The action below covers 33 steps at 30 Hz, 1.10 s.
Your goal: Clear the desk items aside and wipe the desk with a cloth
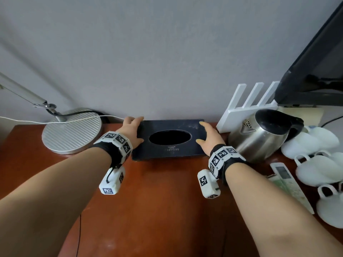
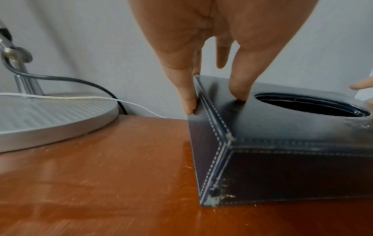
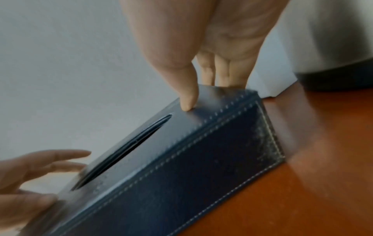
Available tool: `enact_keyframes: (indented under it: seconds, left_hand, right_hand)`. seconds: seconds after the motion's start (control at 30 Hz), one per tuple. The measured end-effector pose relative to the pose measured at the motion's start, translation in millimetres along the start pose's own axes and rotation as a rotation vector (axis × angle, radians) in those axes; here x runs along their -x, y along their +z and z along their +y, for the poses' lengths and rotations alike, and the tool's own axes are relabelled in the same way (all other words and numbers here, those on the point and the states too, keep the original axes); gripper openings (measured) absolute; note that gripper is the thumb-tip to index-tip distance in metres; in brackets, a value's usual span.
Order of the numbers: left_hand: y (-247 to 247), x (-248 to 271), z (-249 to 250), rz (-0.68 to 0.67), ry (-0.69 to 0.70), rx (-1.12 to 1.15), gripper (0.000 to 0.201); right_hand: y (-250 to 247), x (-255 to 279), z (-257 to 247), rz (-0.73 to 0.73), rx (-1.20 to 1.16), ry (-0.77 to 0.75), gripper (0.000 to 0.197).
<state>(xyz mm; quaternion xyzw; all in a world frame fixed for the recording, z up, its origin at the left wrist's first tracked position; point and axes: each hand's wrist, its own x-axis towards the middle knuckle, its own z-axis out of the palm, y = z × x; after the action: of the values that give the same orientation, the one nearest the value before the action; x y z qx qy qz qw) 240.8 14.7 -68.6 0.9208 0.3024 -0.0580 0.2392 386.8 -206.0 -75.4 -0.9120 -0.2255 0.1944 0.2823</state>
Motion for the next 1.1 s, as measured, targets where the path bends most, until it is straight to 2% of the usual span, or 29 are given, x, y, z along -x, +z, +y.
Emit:
enact_keyframes:
  seconds: [0.13,0.23,0.37,0.47,0.53,0.67,0.77,0.97,1.1]
  left_hand:
    - [8,-9,-10,-0.014,0.033,-0.063,0.059]
    - [10,-10,-10,-0.009,0.036,-0.117,0.056]
    - [12,-3,-4,-0.144,0.018,-0.225,0.073]
    - [12,10,4,-0.314,0.037,-0.283,0.096]
    - [12,17,7,-0.371,0.052,-0.356,0.105]
    - [10,13,8,-0.367,0.076,-0.396,0.096]
    - [10,12,10,-0.365,0.065,-0.384,0.094]
    - [13,13,12,-0.354,0.034,-0.344,0.093]
    - [12,18,15,-0.342,0.016,-0.379,0.086]
  right_hand:
    - [15,-12,3,-0.041,0.062,-0.014,0.042]
    - [17,-12,8,-0.030,0.022,-0.020,0.039]
    - [16,-3,8,-0.080,0.054,-0.024,0.045]
    - [13,9,7,-0.211,0.110,-0.010,0.065]
    - [9,16,6,-0.285,0.153,-0.002,0.078]
    - [4,14,2,-0.274,0.242,-0.007,0.069]
    - [3,4,-3,-0.296,0.289,0.014,0.069]
    - [-3,-2,-17,-0.379,0.563,0.039,0.069]
    - [-11,7,-29,-0.343,0.707,0.005,0.056]
